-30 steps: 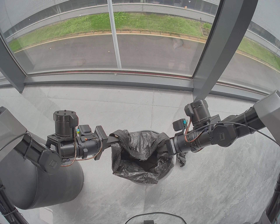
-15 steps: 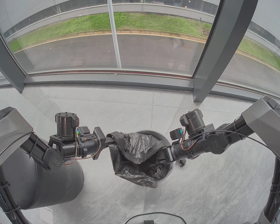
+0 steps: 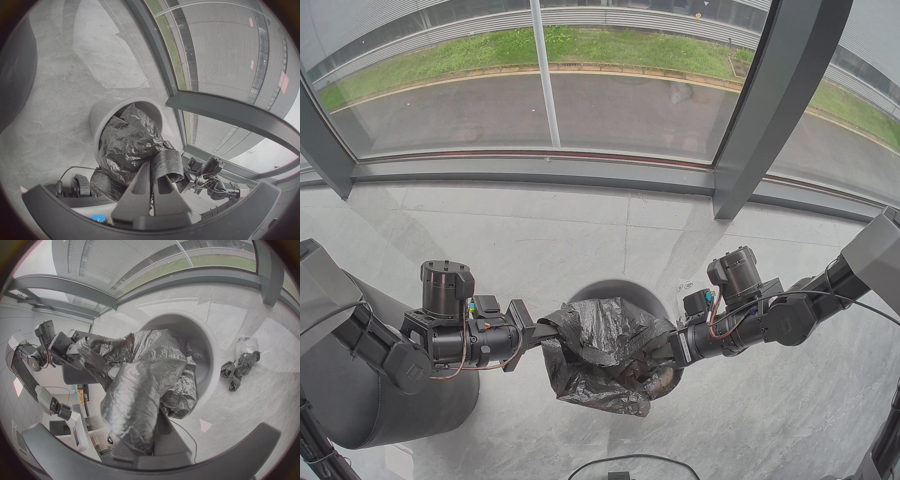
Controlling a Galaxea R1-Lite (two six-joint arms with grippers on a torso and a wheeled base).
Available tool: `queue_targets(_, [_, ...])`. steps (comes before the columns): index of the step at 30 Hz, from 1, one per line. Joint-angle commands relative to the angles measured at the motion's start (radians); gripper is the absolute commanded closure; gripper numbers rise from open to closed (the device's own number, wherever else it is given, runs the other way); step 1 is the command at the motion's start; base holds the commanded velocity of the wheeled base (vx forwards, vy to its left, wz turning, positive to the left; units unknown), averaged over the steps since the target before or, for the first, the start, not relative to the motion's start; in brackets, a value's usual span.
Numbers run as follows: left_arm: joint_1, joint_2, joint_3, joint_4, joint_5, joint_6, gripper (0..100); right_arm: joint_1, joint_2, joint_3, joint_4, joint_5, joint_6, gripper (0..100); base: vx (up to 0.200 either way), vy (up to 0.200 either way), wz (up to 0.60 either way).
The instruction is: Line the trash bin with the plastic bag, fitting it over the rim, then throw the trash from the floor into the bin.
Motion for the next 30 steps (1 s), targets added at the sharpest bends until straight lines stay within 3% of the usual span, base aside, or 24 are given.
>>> queue_targets(1, [-0.015, -0.034, 0.012, 0.001, -0.001, -0.001, 100, -0.001, -0.015, 0.025, -0.001, 0.002, 0.0, 100, 0.0, 0.0, 0.0])
queue_targets(19, [-0.039, -0.006, 0.021, 0.061, 0.008, -0.031, 100, -0.019, 0.025, 0.046, -0.006, -0.003, 0.001, 100, 0.0, 0.0, 0.0])
queue_targets(26, [-0.009, 0.058, -0.017, 0.056, 0.01, -0.028, 100, -0.061, 0.119, 0.042, -0.181, -0.037, 0.003, 100, 0.0, 0.0, 0.0])
queue_targets(30, [0.01, 0.065, -0.023, 0.054, 0.013, -0.025, 100, -0.074, 0.129, 0.035, -0.204, -0.06, 0.003, 100, 0.0, 0.0, 0.0])
